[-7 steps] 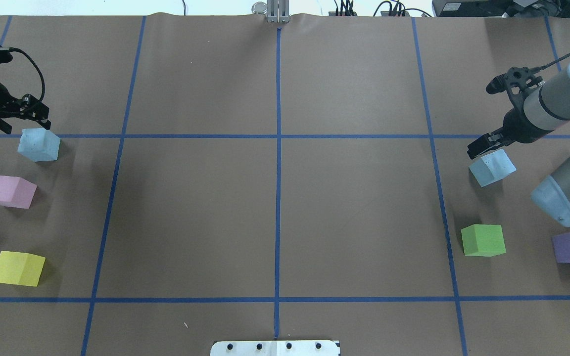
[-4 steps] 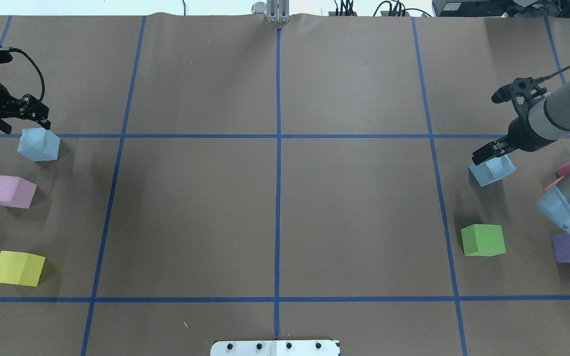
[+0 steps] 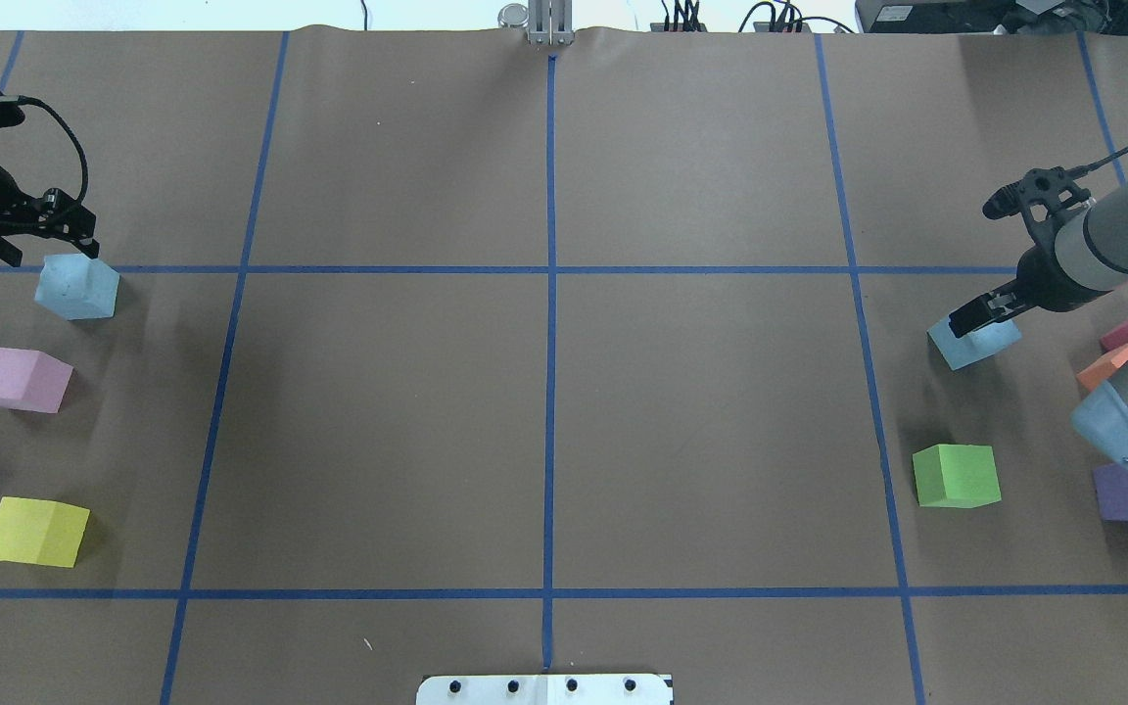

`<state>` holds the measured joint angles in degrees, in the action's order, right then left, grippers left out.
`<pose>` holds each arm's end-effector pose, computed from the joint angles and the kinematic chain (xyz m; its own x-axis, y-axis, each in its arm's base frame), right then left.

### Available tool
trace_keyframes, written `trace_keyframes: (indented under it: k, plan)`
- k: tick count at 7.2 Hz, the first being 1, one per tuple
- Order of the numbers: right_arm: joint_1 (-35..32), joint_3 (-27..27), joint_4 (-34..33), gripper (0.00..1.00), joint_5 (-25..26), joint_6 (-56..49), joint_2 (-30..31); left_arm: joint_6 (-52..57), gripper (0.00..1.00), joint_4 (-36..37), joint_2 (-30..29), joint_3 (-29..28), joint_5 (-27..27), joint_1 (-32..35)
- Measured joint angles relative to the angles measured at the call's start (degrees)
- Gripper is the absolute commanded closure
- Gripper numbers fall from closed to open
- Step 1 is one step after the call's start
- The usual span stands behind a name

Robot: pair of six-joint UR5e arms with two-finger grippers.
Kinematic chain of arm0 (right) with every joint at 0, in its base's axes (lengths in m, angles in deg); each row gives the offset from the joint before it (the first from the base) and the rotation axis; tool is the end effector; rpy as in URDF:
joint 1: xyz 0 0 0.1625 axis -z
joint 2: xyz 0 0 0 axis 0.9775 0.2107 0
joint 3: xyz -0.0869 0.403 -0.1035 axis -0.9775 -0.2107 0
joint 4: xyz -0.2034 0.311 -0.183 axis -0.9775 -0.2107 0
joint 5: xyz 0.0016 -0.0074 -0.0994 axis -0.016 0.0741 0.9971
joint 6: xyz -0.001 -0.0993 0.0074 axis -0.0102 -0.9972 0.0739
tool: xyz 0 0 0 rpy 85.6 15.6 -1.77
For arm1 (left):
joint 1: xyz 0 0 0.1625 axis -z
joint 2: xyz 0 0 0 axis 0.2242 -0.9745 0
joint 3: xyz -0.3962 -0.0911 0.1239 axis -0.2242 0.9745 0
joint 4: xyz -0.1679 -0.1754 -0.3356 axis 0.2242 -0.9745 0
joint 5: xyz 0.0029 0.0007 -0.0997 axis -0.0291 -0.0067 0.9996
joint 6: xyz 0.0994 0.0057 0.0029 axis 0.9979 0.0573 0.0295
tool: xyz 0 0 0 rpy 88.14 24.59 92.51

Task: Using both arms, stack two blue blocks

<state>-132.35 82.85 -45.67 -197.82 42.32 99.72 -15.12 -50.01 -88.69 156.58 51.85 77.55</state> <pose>-0.2504 -0.4937 0.5322 0.7059 -0.3467 0.6177 0.2076 0.9350 0.2876 0.2084 -0.5933 0.5556 0.6773 -0.1030 -0.7284 0.0550 0.9945 -0.0895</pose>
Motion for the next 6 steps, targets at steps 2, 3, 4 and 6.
trace_keyframes:
  k: [2,3,4,6]
  plan:
    - [0.7,-0.7,0.0,0.1,0.2,0.4,-0.1,0.1,0.02,0.0,0.0,0.0,0.0,0.0]
    - [1.2,-1.0,0.4,0.1,0.4,0.9,-0.1,0.1,0.02,0.0,0.0,0.0,0.0,0.0]
    - [1.6,-1.6,1.4,0.25,0.7,1.4,-0.1,0.2,0.02,0.0,0.0,0.0,0.0,0.0]
    - [2.1,-3.1,3.6,0.49,0.9,1.8,-0.2,0.3,0.02,0.0,0.0,0.0,0.0,0.0]
